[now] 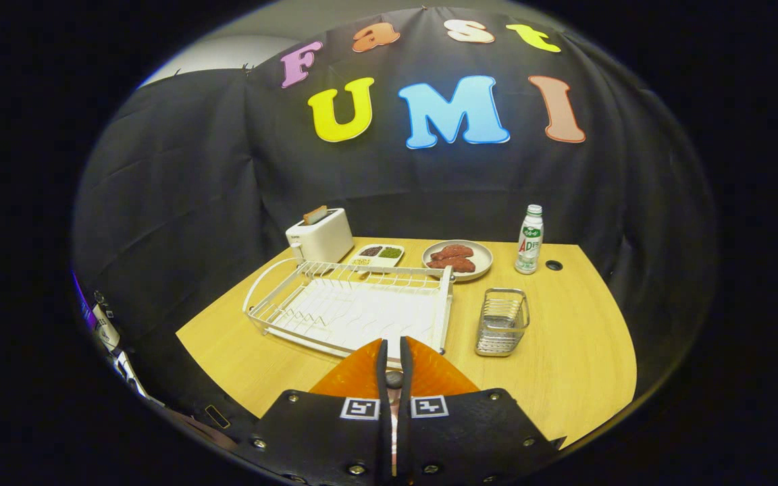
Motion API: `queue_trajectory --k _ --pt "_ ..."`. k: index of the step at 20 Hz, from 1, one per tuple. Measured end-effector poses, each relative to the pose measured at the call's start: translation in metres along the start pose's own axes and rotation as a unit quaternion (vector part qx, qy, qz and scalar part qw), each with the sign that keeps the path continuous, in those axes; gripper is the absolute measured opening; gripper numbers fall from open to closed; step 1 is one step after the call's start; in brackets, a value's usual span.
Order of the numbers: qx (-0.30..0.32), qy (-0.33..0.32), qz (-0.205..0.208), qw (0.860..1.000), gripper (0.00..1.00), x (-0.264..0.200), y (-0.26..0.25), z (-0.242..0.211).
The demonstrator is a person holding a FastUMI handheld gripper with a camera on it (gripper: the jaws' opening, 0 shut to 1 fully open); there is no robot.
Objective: Take the plate from the dish rack, then take the spoon from the basket and place it into the plate.
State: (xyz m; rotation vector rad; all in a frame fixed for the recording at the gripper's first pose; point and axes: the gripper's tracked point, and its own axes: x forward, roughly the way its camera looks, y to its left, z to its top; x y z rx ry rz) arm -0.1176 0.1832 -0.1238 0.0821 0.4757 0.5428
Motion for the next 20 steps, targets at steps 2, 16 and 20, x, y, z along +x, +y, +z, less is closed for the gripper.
queue_trajectory --k 2,16,20 --pt "-0.001 0.007 0.011 1.000 0.03 0.011 0.009 -0.009" --pt "-0.035 0.057 -0.005 0.998 0.17 0.026 0.000 -0.055" --pt "-0.048 0.033 -0.033 0.998 0.17 0.016 -0.017 -0.039"
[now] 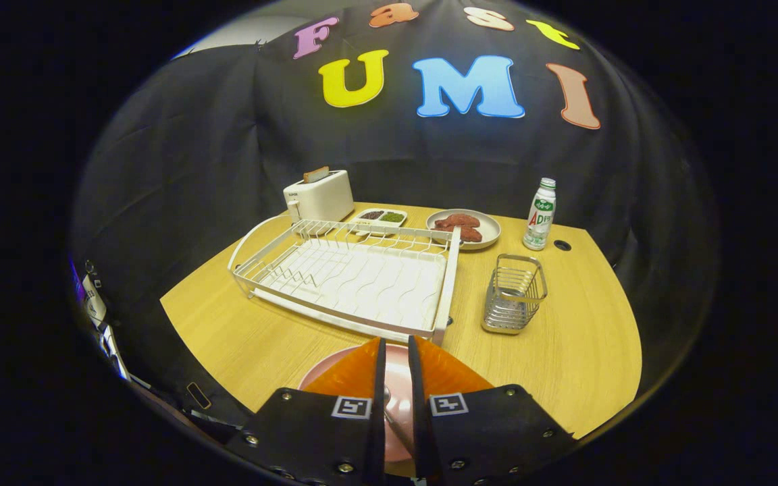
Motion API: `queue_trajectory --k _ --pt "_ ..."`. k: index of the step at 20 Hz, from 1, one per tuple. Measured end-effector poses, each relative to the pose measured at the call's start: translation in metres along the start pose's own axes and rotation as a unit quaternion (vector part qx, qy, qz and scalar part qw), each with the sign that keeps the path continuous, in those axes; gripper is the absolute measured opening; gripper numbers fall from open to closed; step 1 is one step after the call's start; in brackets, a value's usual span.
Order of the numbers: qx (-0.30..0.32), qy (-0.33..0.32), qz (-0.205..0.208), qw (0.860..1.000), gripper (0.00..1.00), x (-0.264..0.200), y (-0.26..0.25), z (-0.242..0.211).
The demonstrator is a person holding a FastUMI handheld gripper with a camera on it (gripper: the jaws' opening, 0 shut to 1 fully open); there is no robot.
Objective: Take the plate from the dish rack, then take the spoon from the basket and place it into the plate.
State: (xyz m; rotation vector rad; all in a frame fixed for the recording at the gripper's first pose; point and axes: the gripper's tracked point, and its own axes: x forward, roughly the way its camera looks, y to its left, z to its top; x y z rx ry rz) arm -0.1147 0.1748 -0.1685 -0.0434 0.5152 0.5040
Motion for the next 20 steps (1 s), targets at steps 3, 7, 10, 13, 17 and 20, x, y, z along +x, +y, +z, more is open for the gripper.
queue_trajectory --k 3,7,10,13,17,20 --pt "-0.012 -0.043 -0.027 0.999 0.17 -0.012 -0.017 0.033" --pt "-0.007 -0.093 -0.045 0.995 0.17 -0.026 -0.031 0.079" --pt "0.005 -0.123 -0.055 0.991 0.17 -0.035 -0.039 0.109" --pt "0.009 -0.162 -0.081 0.983 0.17 -0.049 -0.052 0.141" --pt "0.025 -0.218 -0.121 0.968 0.17 -0.072 -0.070 0.184" --pt "0.034 -0.236 -0.145 0.960 0.21 -0.082 -0.083 0.198"
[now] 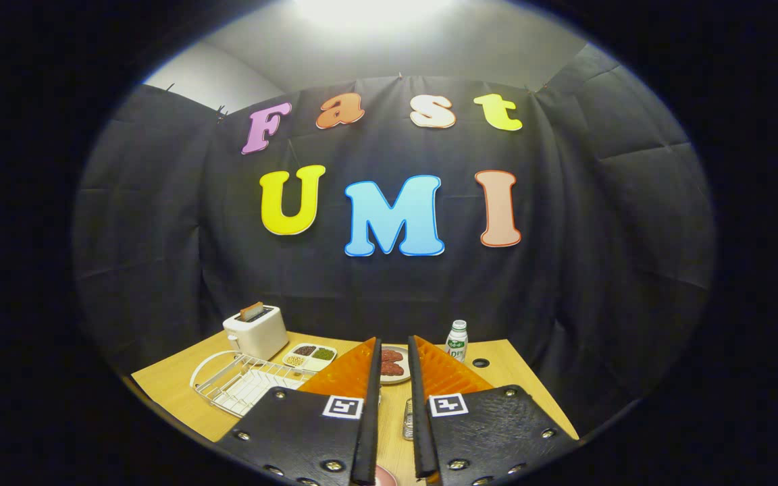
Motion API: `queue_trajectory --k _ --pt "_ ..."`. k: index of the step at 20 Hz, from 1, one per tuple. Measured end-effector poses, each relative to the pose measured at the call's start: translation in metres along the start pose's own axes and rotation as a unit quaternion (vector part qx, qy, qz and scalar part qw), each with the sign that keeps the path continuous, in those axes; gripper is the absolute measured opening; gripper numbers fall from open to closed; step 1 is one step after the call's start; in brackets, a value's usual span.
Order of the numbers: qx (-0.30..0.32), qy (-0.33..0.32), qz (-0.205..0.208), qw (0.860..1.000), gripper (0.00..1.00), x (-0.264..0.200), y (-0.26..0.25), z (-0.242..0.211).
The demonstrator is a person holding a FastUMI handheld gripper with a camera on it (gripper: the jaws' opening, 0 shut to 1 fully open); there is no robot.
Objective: Take the plate from the dish rack, then take the spoon from the basket and place it into the plate.
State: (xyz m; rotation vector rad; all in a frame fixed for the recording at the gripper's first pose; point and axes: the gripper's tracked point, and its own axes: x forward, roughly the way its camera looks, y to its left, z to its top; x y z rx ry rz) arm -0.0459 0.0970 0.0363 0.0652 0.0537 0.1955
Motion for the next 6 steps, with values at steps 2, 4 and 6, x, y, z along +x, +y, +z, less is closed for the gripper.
queue_trajectory --k 2,4,6 --pt "-0.003 -0.002 -0.003 1.000 0.40 0.000 -0.005 0.001" --pt "0.003 -0.008 0.001 1.000 0.74 0.000 -0.009 0.002" --pt "0.023 -0.026 0.004 0.999 0.93 -0.002 -0.015 0.005"
